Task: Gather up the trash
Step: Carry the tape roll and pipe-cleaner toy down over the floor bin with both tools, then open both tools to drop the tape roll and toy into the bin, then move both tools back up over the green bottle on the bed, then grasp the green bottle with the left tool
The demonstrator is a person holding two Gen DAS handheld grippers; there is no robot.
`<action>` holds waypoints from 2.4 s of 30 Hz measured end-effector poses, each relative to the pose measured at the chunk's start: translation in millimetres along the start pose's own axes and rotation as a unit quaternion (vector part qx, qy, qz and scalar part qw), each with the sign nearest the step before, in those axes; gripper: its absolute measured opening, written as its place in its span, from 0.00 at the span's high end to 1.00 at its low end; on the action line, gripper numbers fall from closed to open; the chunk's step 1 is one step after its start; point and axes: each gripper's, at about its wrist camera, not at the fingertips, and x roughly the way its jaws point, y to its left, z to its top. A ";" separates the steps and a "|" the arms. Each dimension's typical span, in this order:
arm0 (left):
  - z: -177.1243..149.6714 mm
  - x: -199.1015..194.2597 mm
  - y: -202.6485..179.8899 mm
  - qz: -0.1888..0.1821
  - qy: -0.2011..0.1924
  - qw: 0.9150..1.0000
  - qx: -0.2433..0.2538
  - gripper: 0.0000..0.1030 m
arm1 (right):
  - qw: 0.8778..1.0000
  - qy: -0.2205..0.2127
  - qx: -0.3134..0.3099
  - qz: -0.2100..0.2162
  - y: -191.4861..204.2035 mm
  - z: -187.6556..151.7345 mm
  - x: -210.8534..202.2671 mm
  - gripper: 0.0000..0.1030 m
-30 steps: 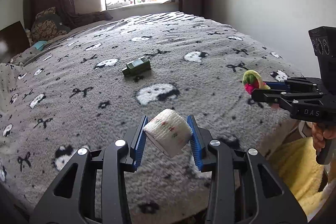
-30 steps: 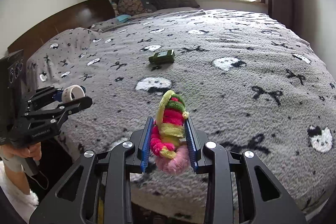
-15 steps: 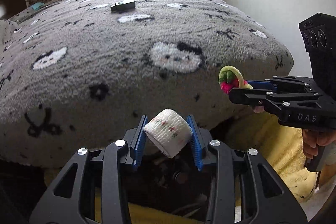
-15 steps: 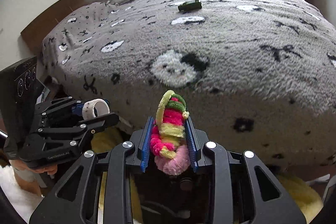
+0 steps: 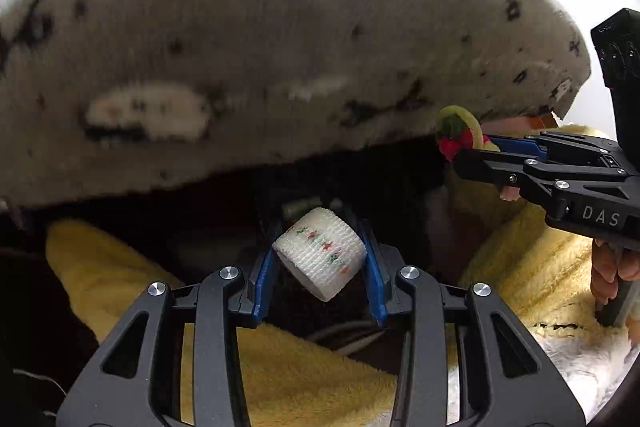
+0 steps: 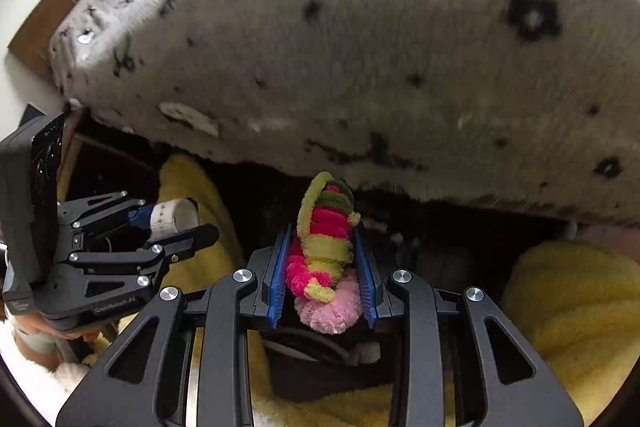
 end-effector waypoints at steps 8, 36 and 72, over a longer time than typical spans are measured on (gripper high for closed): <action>-4.5 32.9 8.8 -0.008 0.052 0.998 -0.018 0.65 | 0.999 0.041 0.015 0.002 -4.7 -7.8 22.4 0.68; 49.7 -57.5 18.0 0.050 -0.072 0.996 -0.013 0.08 | 0.992 -0.099 -0.001 -0.075 -22.6 52.5 -72.5 0.04; 419.7 -14.9 40.1 0.126 -0.181 0.975 -0.040 0.08 | 0.975 -0.185 0.019 -0.120 -110.7 252.0 -87.2 0.04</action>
